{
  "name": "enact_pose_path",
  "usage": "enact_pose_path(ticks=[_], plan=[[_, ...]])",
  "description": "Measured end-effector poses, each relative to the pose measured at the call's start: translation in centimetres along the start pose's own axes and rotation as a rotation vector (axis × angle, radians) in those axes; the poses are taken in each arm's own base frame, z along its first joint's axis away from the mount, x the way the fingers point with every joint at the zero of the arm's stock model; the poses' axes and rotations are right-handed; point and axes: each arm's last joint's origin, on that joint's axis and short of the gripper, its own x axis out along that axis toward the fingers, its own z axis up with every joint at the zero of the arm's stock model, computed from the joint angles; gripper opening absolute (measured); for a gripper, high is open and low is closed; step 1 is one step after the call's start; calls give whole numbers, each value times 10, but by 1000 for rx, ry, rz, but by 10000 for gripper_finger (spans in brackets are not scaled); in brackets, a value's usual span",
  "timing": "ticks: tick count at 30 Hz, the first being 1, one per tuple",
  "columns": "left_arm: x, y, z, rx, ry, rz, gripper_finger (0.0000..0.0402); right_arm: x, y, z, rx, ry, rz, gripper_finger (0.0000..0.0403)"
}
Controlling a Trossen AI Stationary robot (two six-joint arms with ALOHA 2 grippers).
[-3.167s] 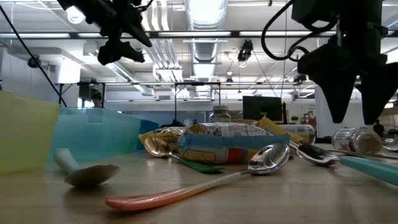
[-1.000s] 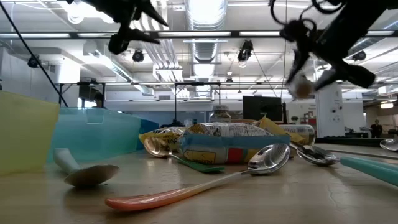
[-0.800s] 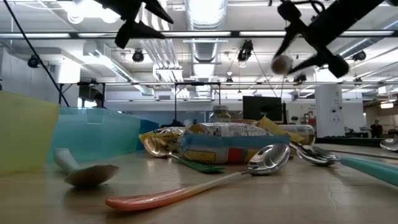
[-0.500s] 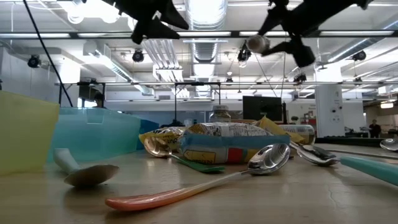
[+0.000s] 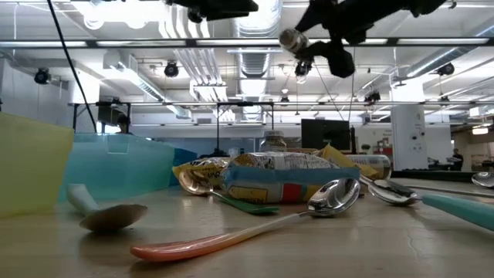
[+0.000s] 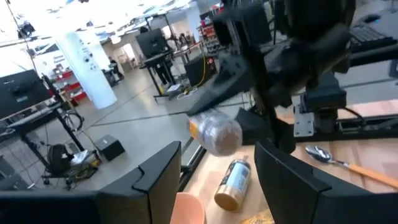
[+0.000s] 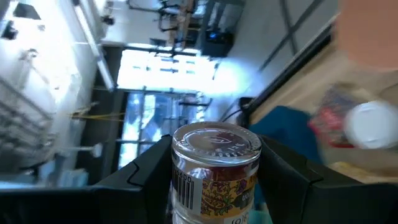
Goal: Pick & Place Food Item
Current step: Put the right seasoning bottle into the yellow bin
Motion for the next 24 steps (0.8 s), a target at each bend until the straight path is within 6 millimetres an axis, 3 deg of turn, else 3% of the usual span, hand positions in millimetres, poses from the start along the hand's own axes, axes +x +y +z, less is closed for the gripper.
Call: enact_pose_path(ticks=[12, 18, 24], plan=[[11, -5, 1, -58, 36, -12, 226, 23, 19, -10, -73, 95, 39, 187], [13, -3, 4, -74, 80, -12, 289, 26, 28, -12, -81, 118, 57, 187], [13, 0, 3, -86, 118, 114, 354, 26, 33, -10, -69, 133, 69, 187]])
